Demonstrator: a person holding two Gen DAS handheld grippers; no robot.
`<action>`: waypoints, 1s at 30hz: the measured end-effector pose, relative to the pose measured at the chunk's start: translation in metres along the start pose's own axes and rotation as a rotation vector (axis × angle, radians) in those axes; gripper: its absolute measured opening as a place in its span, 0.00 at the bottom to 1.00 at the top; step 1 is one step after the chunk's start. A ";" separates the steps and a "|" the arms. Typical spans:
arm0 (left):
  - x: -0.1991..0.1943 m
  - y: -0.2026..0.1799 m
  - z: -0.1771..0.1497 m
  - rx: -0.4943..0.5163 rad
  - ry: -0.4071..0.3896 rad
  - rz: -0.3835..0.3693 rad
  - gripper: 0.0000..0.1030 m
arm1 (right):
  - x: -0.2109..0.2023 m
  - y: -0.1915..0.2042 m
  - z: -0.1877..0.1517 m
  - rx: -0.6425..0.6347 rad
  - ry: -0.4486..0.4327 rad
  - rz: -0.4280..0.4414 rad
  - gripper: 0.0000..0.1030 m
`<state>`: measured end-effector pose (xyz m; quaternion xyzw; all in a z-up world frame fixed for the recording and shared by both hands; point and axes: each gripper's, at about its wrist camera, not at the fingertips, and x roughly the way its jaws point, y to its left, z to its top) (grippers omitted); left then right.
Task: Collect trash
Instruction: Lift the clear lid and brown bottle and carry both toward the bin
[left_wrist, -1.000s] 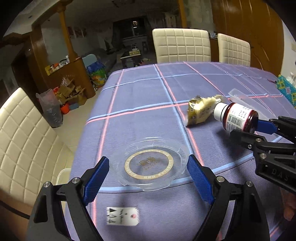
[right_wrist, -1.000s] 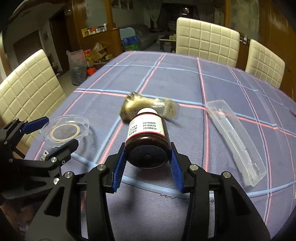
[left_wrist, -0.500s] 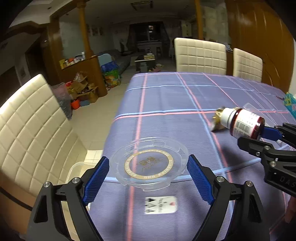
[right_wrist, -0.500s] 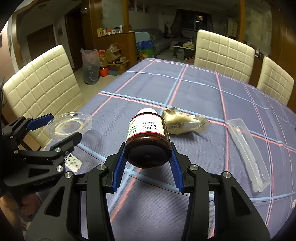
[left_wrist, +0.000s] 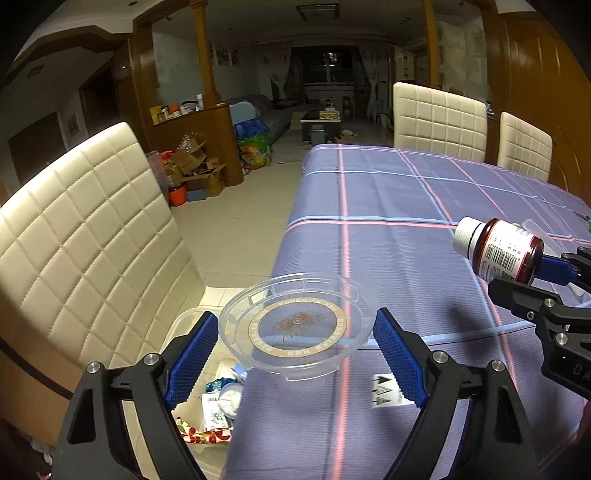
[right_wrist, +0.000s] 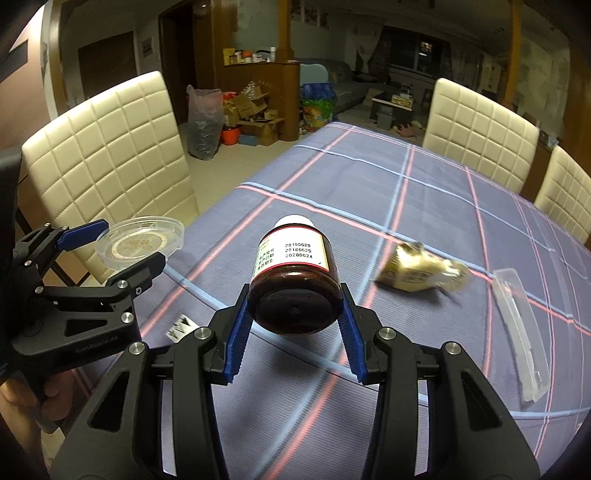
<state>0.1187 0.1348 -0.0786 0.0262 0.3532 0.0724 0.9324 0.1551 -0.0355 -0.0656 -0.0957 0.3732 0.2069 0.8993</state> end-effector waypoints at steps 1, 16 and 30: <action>0.000 0.003 -0.001 -0.003 0.000 0.003 0.81 | 0.000 0.004 0.001 -0.007 0.000 0.003 0.45; -0.006 0.046 -0.010 -0.073 -0.006 0.061 0.81 | 0.006 0.051 0.011 -0.096 0.002 0.029 0.45; -0.017 0.077 -0.017 -0.111 -0.016 0.127 0.81 | 0.014 0.084 0.020 -0.147 0.004 0.053 0.45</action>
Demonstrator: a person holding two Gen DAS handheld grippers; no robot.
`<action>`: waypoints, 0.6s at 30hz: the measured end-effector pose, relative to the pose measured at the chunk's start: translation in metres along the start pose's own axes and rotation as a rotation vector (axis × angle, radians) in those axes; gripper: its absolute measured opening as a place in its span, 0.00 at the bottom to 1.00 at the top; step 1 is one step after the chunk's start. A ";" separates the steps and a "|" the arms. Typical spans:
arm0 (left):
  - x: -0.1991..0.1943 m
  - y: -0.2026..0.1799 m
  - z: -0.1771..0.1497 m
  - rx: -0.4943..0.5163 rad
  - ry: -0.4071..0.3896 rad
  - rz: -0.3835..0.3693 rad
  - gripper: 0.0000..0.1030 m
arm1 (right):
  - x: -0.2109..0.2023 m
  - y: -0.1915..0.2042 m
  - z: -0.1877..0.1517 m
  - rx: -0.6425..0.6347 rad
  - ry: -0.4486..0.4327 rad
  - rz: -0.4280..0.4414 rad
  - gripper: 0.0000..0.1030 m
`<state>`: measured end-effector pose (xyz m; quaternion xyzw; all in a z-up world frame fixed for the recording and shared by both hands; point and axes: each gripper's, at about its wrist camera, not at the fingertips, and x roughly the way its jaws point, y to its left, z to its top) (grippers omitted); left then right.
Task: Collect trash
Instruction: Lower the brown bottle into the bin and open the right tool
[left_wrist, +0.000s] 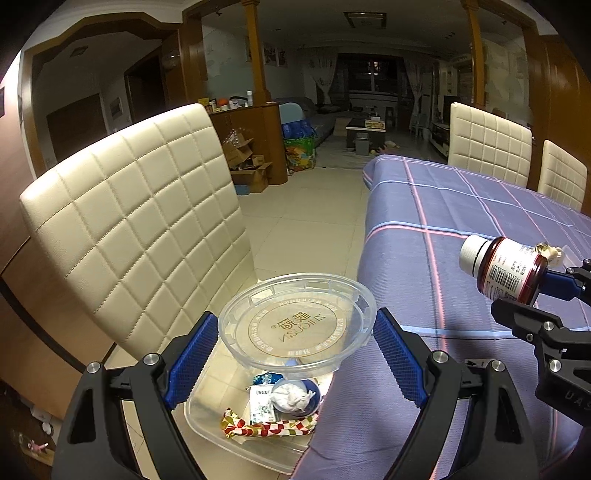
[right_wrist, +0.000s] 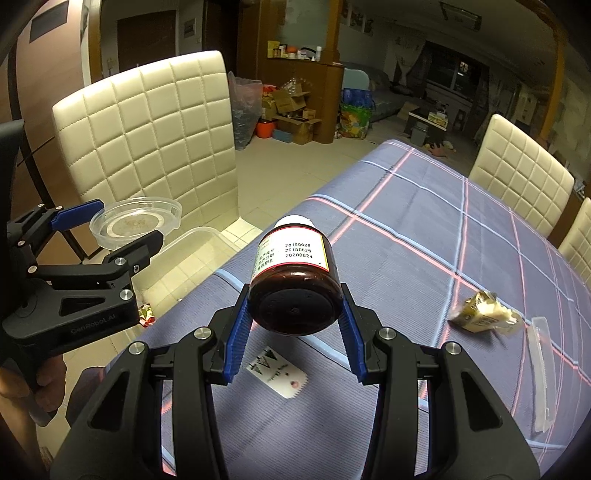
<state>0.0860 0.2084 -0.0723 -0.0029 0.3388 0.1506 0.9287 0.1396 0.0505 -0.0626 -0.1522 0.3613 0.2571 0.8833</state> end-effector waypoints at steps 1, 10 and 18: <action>0.000 0.001 0.000 -0.001 0.000 0.002 0.81 | 0.001 0.002 0.001 -0.002 0.000 0.001 0.45; 0.000 0.015 -0.003 -0.024 0.001 0.017 0.81 | 0.005 0.018 0.008 -0.028 -0.006 0.001 0.36; 0.003 0.024 -0.007 -0.039 0.012 0.023 0.81 | 0.010 0.029 0.010 -0.060 0.004 -0.001 0.29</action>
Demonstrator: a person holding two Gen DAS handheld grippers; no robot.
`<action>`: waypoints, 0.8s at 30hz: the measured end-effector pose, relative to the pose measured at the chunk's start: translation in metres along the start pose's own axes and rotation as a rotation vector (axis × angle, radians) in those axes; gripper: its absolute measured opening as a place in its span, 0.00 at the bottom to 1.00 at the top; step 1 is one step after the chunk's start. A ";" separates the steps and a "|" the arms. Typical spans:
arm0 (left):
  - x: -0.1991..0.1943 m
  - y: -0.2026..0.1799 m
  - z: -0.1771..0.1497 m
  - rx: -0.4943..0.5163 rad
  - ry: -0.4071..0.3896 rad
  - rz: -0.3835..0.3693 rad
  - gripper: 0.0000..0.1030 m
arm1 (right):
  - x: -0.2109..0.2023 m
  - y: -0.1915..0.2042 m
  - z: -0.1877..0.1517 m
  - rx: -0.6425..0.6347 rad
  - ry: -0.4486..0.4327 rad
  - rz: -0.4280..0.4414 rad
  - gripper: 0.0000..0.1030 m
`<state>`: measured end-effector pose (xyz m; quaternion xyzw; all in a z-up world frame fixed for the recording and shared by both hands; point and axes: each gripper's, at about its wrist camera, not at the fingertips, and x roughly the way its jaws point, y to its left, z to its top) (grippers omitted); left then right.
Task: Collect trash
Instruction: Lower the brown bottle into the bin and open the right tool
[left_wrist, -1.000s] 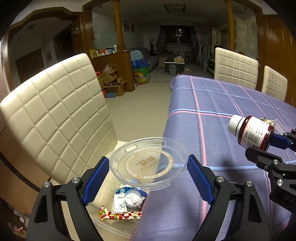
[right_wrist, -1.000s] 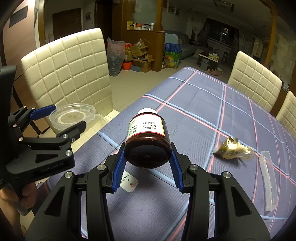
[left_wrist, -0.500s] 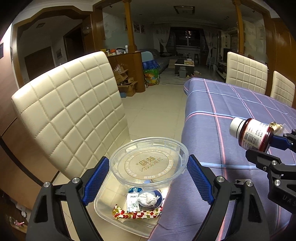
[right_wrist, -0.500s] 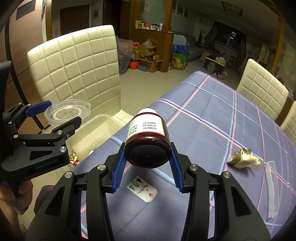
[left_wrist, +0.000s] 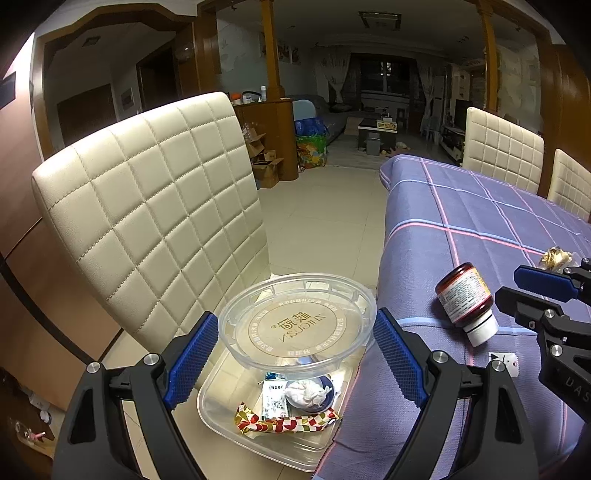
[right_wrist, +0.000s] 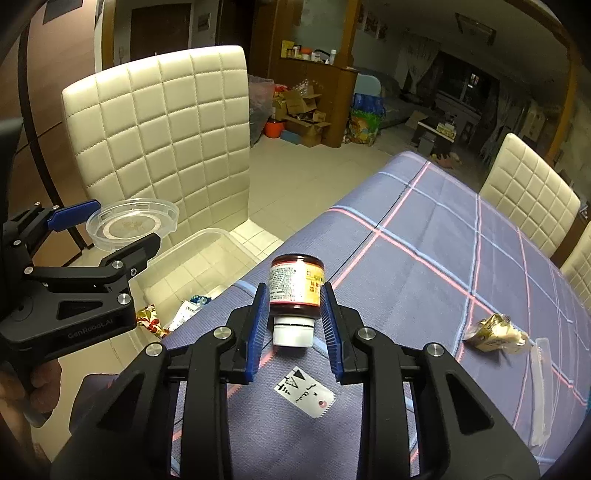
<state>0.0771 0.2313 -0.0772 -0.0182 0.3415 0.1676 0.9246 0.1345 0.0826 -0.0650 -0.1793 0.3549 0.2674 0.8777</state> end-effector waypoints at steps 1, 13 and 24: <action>0.001 0.000 -0.001 0.000 0.002 0.000 0.81 | 0.002 0.001 0.001 0.000 0.006 0.002 0.30; 0.022 0.008 -0.007 -0.011 0.047 0.020 0.81 | 0.048 -0.002 0.005 0.040 0.077 0.015 0.68; 0.025 0.019 -0.010 -0.014 0.049 0.030 0.81 | 0.056 0.027 0.007 -0.036 0.065 0.008 0.45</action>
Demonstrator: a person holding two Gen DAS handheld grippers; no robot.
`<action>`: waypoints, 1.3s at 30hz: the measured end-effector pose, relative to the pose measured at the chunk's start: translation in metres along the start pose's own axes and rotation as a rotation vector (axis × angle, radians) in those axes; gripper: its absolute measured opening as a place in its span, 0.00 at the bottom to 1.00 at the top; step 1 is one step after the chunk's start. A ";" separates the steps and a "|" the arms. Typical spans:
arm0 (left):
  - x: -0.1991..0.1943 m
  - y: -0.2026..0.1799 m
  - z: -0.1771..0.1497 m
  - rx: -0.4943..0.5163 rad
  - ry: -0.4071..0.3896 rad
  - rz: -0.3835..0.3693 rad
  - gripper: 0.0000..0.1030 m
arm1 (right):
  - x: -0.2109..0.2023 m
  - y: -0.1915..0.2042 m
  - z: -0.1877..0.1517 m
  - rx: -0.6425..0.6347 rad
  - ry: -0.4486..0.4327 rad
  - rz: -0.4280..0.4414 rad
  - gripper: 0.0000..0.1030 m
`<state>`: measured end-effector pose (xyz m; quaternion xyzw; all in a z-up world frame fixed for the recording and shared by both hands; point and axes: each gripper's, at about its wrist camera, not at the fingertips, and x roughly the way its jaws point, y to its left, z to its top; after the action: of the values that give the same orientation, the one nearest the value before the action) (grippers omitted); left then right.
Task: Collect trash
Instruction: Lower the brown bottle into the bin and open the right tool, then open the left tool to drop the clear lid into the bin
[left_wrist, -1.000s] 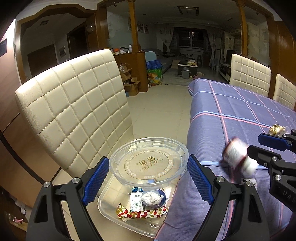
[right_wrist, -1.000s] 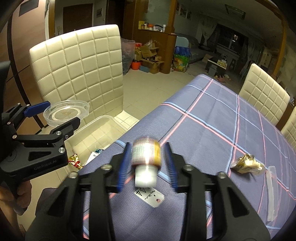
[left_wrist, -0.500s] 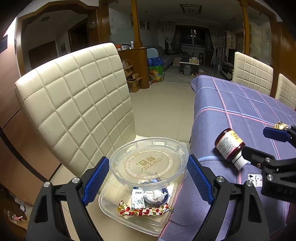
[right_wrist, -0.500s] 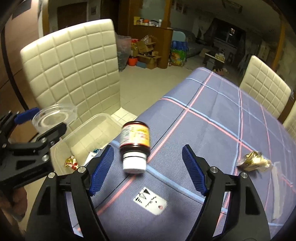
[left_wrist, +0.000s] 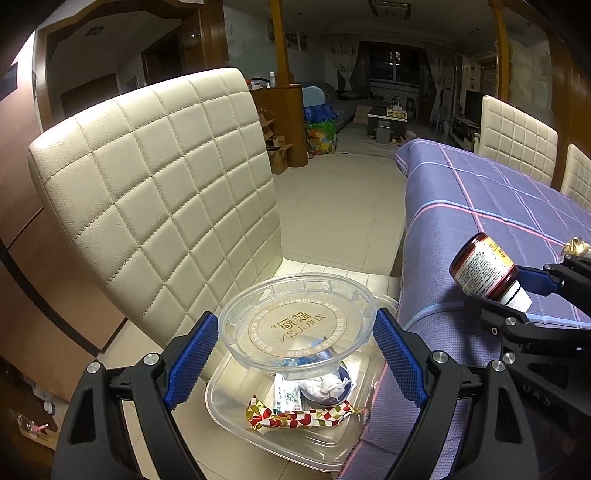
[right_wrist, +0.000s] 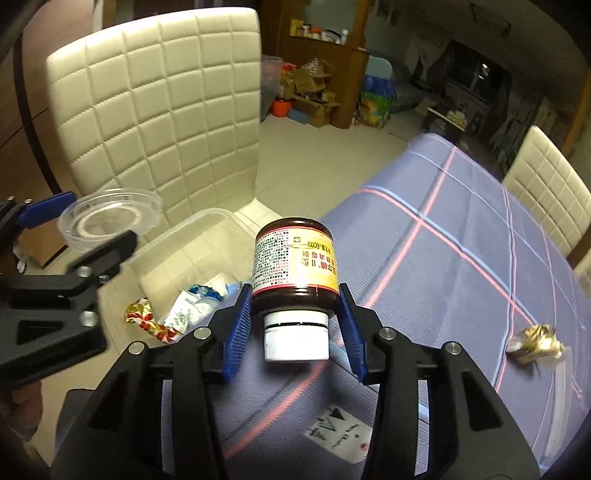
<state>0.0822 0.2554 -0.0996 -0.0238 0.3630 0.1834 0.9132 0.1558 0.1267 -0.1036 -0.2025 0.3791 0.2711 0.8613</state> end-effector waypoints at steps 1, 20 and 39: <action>-0.001 0.002 0.001 -0.002 -0.004 0.001 0.81 | -0.001 0.002 0.002 -0.005 -0.005 0.000 0.45; 0.000 0.034 -0.002 -0.057 -0.002 0.032 0.81 | -0.003 0.033 0.015 -0.062 -0.024 0.010 0.47; 0.000 0.021 0.001 -0.034 -0.002 0.018 0.81 | -0.012 0.015 0.010 0.008 -0.050 0.007 0.62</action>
<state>0.0753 0.2749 -0.0971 -0.0356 0.3592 0.1978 0.9114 0.1453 0.1397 -0.0901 -0.1909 0.3594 0.2774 0.8703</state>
